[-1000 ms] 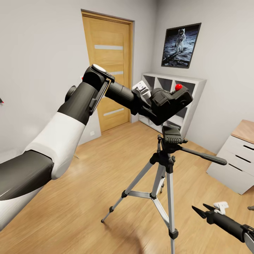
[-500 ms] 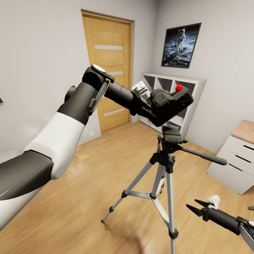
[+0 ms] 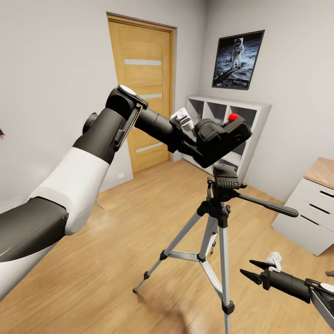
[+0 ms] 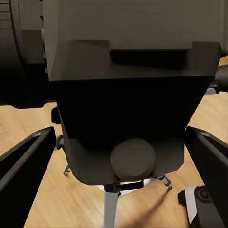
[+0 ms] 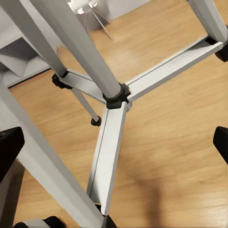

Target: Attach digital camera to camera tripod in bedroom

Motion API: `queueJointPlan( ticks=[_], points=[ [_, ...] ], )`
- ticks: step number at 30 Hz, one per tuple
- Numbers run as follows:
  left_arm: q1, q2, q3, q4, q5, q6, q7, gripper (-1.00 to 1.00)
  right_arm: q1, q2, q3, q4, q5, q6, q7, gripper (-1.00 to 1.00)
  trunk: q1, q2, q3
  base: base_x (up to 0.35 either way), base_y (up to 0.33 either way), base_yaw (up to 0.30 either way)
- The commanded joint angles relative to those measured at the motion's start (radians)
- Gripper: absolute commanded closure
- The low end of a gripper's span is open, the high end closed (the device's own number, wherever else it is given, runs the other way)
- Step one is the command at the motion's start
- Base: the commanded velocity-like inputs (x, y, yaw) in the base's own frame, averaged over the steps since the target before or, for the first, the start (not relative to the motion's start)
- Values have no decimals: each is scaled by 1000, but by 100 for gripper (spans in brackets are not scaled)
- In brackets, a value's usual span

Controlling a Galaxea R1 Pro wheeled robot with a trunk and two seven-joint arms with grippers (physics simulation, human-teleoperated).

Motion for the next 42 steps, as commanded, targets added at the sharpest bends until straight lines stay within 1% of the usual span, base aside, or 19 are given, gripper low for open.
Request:
queueJointPlan(
  ticks=[1,4,6,7,10,13,18,24,36,38,39,42],
  points=[
    [-1,0,1,0,-10,10,-9,100,-1,-1,2,-1,-4,3,3,-100,0,-2,-2,0,0,0],
    [-4,1,0,1,-10,10,-9,100,-1,1,2,-3,15,4,4,-100,0,-2,-2,0,0,0],
    [-11,2,-2,4,-10,10,-9,100,-1,2,1,-4,36,4,4,-100,0,-2,-2,0,0,0],
    [-26,6,-4,7,-9,11,-9,100,-1,2,0,-6,59,4,7,-100,0,-2,-2,0,0,0],
    [-44,9,-5,9,-8,12,-9,100,-1,1,0,-8,69,4,25,-100,0,-2,-2,0,0,0],
    [-51,10,-5,12,-7,13,-9,100,-1,1,0,-24,73,4,56,-100,0,-2,-2,0,0,0],
    [-54,9,-5,17,-7,14,-9,100,-1,0,1,-39,74,10,83,-100,0,-2,-2,0,0,0],
    [-55,8,-6,17,-7,15,-9,100,-1,-1,-1,-49,75,37,139,-100,0,-2,-2,0,0,0],
    [-55,3,-7,18,-5,16,-9,100,-2,6,3,-85,75,64,158,-100,0,-2,-2,0,0,0],
    [-55,3,-7,18,-5,16,-9,100,-3,12,15,-87,76,75,158,-100,0,-2,-2,0,0,0],
    [-55,5,-8,18,-5,16,-9,100,-7,21,45,-89,76,91,156,-100,0,-2,-2,0,0,0],
    [-56,5,-8,18,-5,16,-9,100,-11,24,59,-90,76,96,156,-100,0,-2,-2,0,0,0]
  ],
)
